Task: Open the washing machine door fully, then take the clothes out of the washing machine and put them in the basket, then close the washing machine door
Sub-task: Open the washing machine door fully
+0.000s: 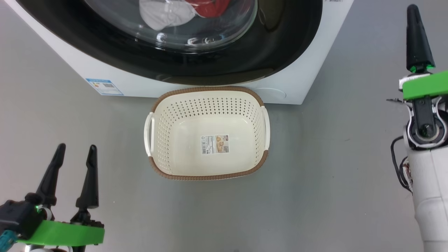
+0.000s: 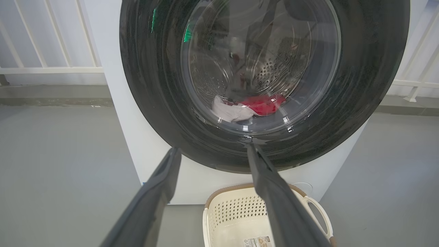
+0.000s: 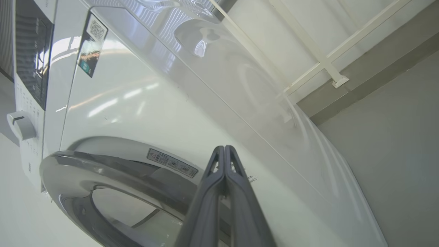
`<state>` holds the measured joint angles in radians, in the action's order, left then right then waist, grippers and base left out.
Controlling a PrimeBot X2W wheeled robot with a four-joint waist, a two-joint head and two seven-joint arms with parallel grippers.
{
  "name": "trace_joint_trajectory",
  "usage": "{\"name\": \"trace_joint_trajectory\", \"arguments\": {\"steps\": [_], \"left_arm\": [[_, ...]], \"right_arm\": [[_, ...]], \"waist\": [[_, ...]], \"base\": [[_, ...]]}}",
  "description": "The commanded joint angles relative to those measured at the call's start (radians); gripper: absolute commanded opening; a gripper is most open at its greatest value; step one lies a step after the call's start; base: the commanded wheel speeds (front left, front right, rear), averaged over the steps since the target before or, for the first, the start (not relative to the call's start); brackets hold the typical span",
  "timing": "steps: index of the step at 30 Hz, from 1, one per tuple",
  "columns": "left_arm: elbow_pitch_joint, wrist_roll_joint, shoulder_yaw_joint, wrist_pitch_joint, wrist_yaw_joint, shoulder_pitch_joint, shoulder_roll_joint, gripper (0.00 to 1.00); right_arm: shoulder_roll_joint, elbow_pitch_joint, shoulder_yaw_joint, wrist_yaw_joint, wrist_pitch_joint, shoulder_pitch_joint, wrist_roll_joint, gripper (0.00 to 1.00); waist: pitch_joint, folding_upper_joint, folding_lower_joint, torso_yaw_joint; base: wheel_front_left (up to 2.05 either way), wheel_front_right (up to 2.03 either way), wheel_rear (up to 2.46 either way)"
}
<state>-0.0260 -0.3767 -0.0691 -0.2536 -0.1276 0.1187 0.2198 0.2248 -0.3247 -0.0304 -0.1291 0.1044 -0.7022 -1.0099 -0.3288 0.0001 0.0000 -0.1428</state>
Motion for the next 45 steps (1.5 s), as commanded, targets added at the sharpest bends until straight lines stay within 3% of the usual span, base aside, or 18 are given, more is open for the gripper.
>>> {"name": "trace_joint_trajectory", "arguments": {"steps": [1, 23, 45], "left_arm": [[0.03, -0.012, 0.033, -0.008, -0.003, 0.037, 0.035, 1.0], [0.03, -0.038, 0.031, -0.008, -0.003, 0.083, 0.043, 1.0], [0.016, -0.049, 0.028, -0.008, -0.003, 0.103, 0.03, 1.0]], "right_arm": [[0.002, 0.005, 0.03, -0.002, -0.041, -0.038, -0.043, 0.0], [0.008, -0.144, 0.063, -0.002, -0.44, -0.295, -0.351, 0.0], [0.001, -0.276, 0.081, -0.002, -0.594, -0.454, -0.381, 0.0]], "waist": [[-0.011, -0.0001, 0.0, -0.002], [-0.104, -0.0001, 0.0, -0.039], [-0.135, -0.0001, 0.0, -0.068]], "base": [[0.0, 0.0, 0.0], [0.0, 0.0, 0.0], [0.0, 0.0, 0.0]]}}
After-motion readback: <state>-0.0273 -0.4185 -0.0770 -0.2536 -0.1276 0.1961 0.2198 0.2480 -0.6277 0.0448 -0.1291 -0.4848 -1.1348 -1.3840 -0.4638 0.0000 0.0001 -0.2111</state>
